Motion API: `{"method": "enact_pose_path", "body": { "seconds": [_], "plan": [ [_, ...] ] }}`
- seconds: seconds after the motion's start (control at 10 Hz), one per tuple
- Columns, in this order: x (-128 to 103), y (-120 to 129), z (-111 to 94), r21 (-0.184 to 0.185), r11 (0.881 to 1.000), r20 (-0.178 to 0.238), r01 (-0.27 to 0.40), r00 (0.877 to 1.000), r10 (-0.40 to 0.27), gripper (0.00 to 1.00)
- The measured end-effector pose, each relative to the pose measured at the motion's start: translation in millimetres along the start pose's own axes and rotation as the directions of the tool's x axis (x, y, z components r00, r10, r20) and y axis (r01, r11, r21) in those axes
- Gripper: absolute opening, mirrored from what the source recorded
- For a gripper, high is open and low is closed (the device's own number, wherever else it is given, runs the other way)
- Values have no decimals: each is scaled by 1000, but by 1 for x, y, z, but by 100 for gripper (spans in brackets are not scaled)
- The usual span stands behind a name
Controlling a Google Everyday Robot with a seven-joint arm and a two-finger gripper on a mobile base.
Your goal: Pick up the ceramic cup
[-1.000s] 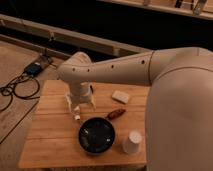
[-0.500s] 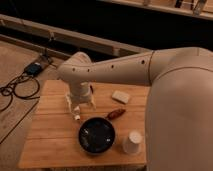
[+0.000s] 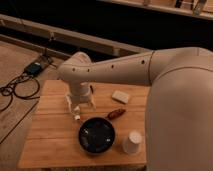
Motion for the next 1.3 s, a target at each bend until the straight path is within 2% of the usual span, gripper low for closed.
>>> {"method": "enact_pose_path", "body": {
  "seconds": [0.1, 0.4, 0.6, 0.8, 1.1, 1.3],
  "plan": [
    [-2, -5, -2, 2, 1000, 0, -12, 1000, 12, 65],
    [-14, -61, -9, 14, 995, 10, -97, 995, 97, 65],
    [-21, -103, -6, 12, 990, 6, -143, 990, 143, 65],
    [-25, -131, 2, 2, 983, -8, -182, 983, 182, 65],
    [-21, -166, 19, -21, 967, -36, -253, 967, 252, 65],
    [-8, -184, 24, -29, 953, -38, -300, 953, 299, 65]
  ]
}}
